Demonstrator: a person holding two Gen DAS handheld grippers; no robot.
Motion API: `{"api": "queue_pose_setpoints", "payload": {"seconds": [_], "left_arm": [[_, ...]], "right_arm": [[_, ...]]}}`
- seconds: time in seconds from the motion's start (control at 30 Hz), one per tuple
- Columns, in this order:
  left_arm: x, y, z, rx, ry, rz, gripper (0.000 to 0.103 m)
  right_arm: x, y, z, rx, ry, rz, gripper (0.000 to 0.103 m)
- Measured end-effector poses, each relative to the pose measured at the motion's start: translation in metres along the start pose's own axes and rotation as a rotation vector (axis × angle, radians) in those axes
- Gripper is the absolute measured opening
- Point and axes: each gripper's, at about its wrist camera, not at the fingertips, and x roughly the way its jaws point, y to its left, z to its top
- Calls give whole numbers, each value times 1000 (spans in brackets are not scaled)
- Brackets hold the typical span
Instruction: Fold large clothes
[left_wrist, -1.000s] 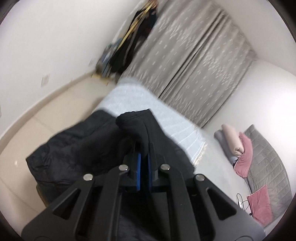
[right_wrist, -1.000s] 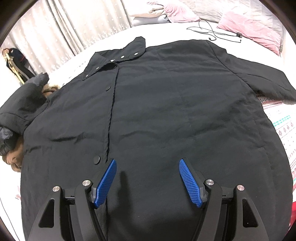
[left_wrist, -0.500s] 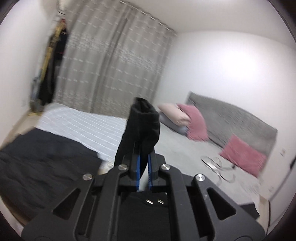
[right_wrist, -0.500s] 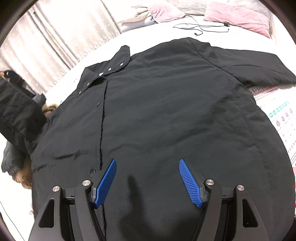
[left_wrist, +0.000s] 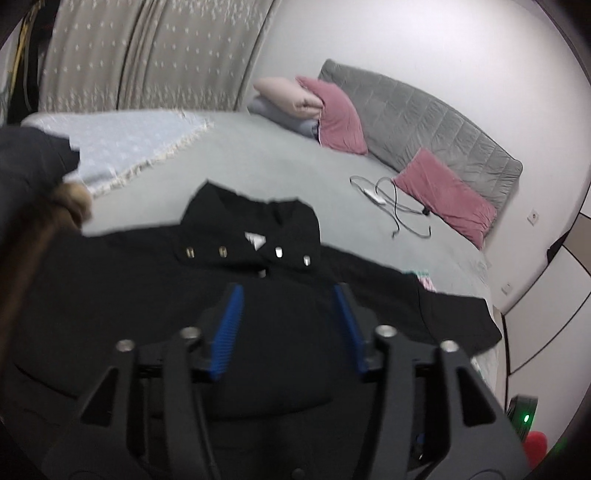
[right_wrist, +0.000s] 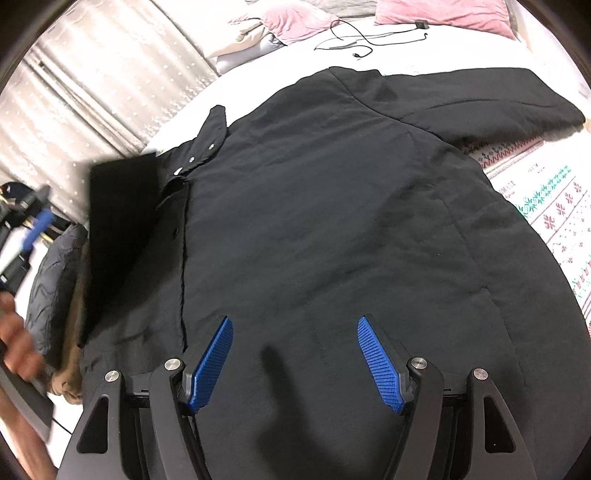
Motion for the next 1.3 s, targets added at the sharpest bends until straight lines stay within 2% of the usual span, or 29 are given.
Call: {"api": "queue_pose_setpoints", "payload": {"seconds": [0.1, 0.23, 0.4, 0.53, 0.63, 0.7, 0.83, 0.87, 0.9, 1.03, 1.1, 1.17, 1.3], "left_arm": [[9, 5, -4, -9, 21, 27, 66], [34, 23, -16, 15, 146, 166, 66], [59, 57, -50, 23, 273, 308, 66], [62, 73, -58, 11, 297, 308, 66], [48, 64, -55, 23, 310, 315, 66], [24, 55, -54, 43, 304, 290, 66], [-31, 54, -55, 36, 276, 275, 69], [-43, 57, -55, 25, 267, 276, 75], [-58, 60, -57, 9, 258, 289, 79], [-103, 73, -68, -32, 232, 366, 80], [-119, 77, -75, -47, 204, 381, 83], [-126, 79, -81, -39, 180, 398, 86], [-118, 85, -92, -42, 193, 421, 87]], "right_arm": [[-2, -4, 3, 10, 0, 11, 71], [0, -5, 3, 17, 4, 11, 71], [3, -4, 3, 13, 21, 15, 71], [7, -1, 3, 0, 33, 7, 71], [7, -4, 8, 2, 31, 19, 71], [2, -13, 11, 25, 22, 32, 72], [-25, -55, 28, 137, -38, 103, 72], [-34, -71, 34, 178, -66, 118, 72], [-43, -88, 42, 219, -93, 127, 72], [-73, -172, 70, 426, -207, 174, 74], [-83, -216, 81, 538, -262, 185, 76], [-85, -251, 97, 574, -275, 170, 76], [-80, -308, 122, 684, -288, 178, 76]]}}
